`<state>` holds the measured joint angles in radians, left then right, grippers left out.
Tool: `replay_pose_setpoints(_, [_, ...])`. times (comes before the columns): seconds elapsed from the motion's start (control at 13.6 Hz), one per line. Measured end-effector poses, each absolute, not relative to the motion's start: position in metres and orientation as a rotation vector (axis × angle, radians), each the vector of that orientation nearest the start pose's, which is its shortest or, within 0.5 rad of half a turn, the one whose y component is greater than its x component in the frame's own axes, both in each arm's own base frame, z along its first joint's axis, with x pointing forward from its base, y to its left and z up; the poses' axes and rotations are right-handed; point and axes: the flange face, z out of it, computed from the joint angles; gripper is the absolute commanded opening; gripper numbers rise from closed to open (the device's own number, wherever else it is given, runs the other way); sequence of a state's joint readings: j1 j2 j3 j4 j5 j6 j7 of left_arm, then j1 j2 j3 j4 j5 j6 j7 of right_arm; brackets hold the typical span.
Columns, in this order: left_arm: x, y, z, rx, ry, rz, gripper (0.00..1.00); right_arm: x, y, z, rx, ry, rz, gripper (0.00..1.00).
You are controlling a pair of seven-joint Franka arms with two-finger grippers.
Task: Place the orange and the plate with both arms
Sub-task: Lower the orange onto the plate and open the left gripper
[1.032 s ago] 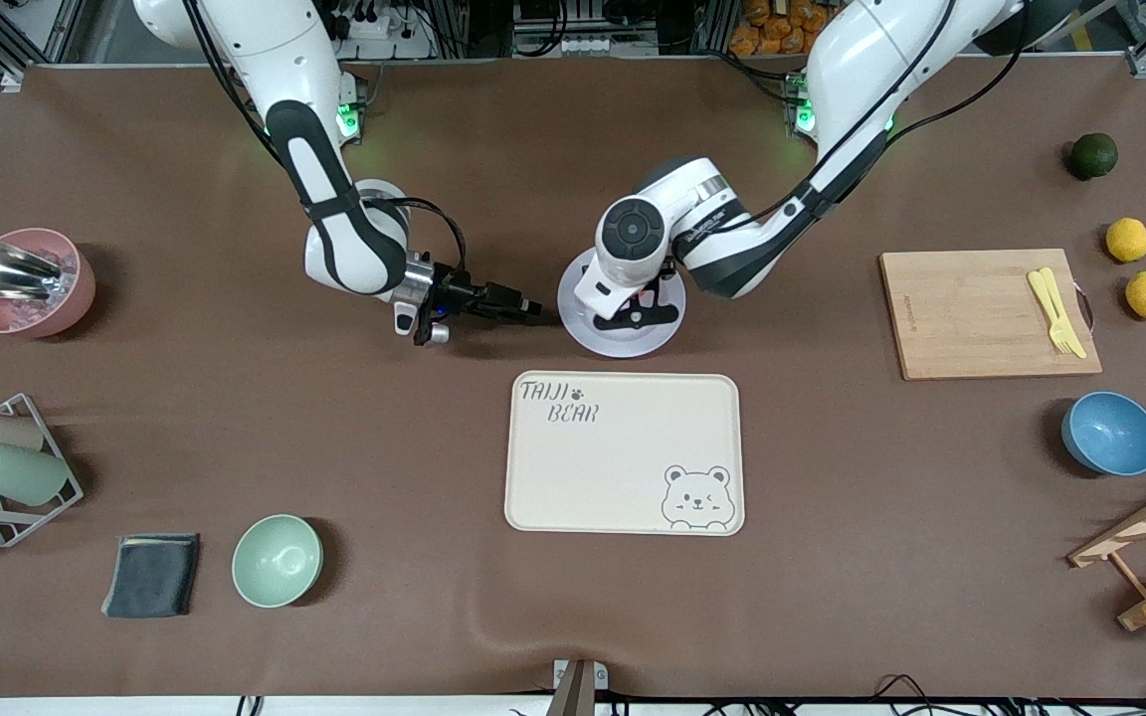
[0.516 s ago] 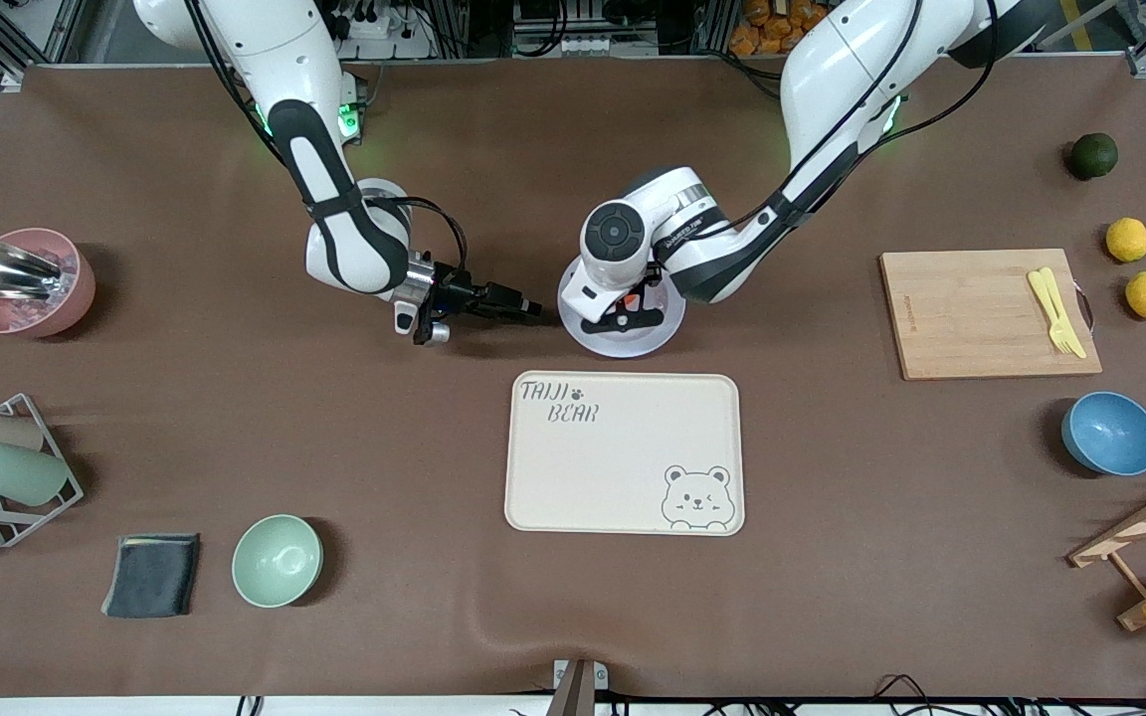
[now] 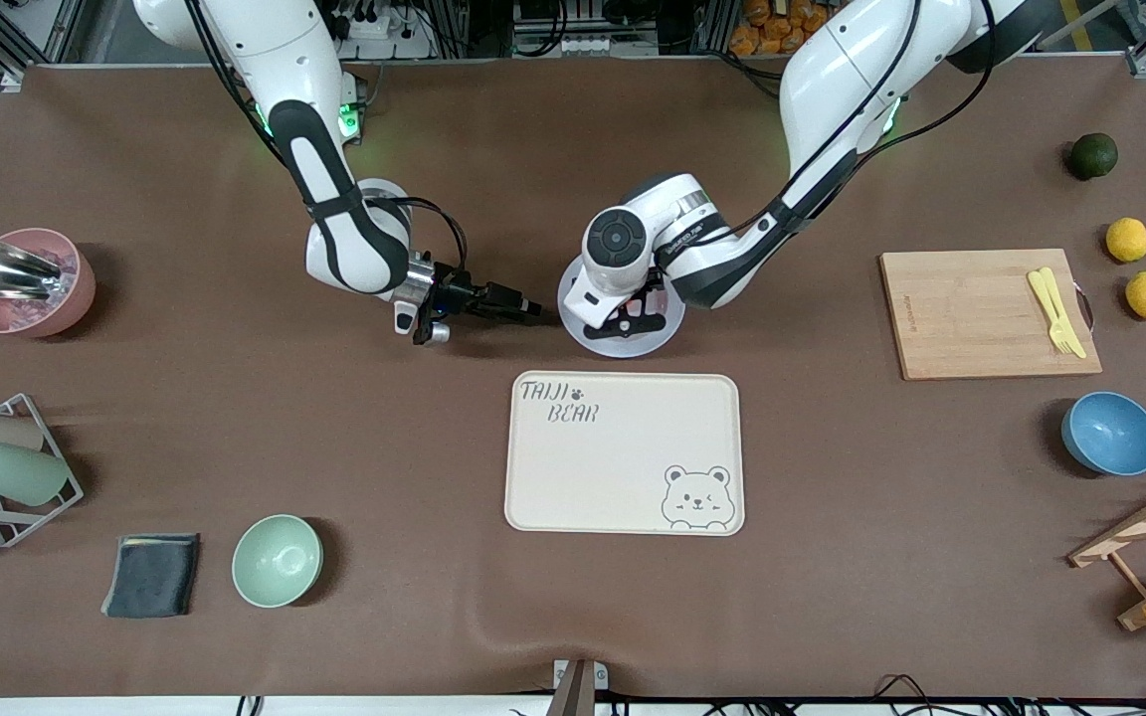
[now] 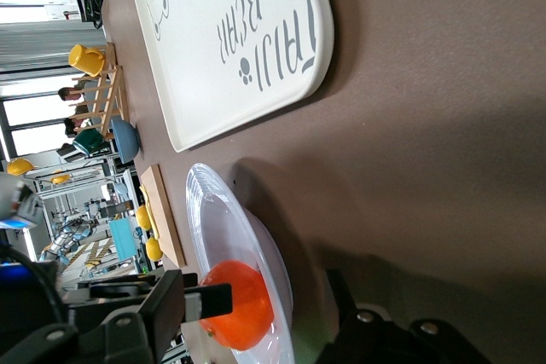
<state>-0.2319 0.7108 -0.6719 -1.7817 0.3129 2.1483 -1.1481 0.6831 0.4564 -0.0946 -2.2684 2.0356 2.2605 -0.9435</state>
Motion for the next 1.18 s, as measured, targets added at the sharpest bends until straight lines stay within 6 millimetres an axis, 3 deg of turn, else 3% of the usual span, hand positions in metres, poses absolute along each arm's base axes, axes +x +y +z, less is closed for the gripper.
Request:
replay_pose_setpoints(0.22, [0.448, -0.477, 0.242, -3.095, -0.249, 0.319, 1.0, 0.412, 0.302, 0.143, -2.038, 0.294, 0.045, 0.73])
replay_pose_setpoints(0.44, [0.494, -0.462, 0.305, -3.088, -0.341, 0.233, 1.0, 0.406, 0.308, 0.14, -2.04, 0.288, 0.057, 0.72])
replay_pose_setpoints(0.66, [0.542, -0.424, 0.356, -3.093, -0.481, 0.151, 1.0, 0.388, 0.325, 0.127, -2.032, 0.301, 0.061, 0.68])
replay_pose_setpoints(0.88, [0.57, -0.38, 0.4, -3.083, -0.521, 0.076, 1.0, 0.378, 0.335, 0.116, -2.036, 0.301, 0.069, 0.62])
replay_pose_setpoints(1.18, [0.604, -0.297, 0.46, -3.08, -0.518, -0.05, 1.0, 0.379, 0.348, 0.121, -2.007, 0.317, 0.054, 0.57])
